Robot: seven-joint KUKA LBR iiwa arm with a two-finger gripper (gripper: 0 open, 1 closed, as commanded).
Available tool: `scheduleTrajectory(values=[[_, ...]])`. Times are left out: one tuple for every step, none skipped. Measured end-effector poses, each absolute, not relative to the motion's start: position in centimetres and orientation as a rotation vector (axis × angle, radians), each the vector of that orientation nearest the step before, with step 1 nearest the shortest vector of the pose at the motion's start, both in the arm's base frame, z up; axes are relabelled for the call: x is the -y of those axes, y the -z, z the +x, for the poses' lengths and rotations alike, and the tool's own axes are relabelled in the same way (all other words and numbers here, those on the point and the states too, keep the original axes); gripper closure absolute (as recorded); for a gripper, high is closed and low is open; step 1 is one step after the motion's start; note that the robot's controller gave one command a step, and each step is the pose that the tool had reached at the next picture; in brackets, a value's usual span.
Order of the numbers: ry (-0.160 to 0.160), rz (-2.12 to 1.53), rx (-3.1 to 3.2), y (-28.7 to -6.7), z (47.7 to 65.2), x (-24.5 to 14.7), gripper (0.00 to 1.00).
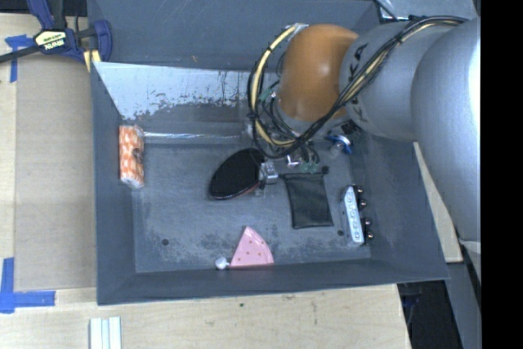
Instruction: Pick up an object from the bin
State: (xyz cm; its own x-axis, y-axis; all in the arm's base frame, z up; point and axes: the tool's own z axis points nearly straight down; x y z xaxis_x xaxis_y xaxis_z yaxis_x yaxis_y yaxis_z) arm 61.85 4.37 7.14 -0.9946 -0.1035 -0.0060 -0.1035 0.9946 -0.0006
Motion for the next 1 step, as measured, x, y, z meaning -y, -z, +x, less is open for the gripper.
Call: scheduleTrajectory(values=[[0.0,-0.13,-3.129,-7.08,61.44,-3.25,0.0]])
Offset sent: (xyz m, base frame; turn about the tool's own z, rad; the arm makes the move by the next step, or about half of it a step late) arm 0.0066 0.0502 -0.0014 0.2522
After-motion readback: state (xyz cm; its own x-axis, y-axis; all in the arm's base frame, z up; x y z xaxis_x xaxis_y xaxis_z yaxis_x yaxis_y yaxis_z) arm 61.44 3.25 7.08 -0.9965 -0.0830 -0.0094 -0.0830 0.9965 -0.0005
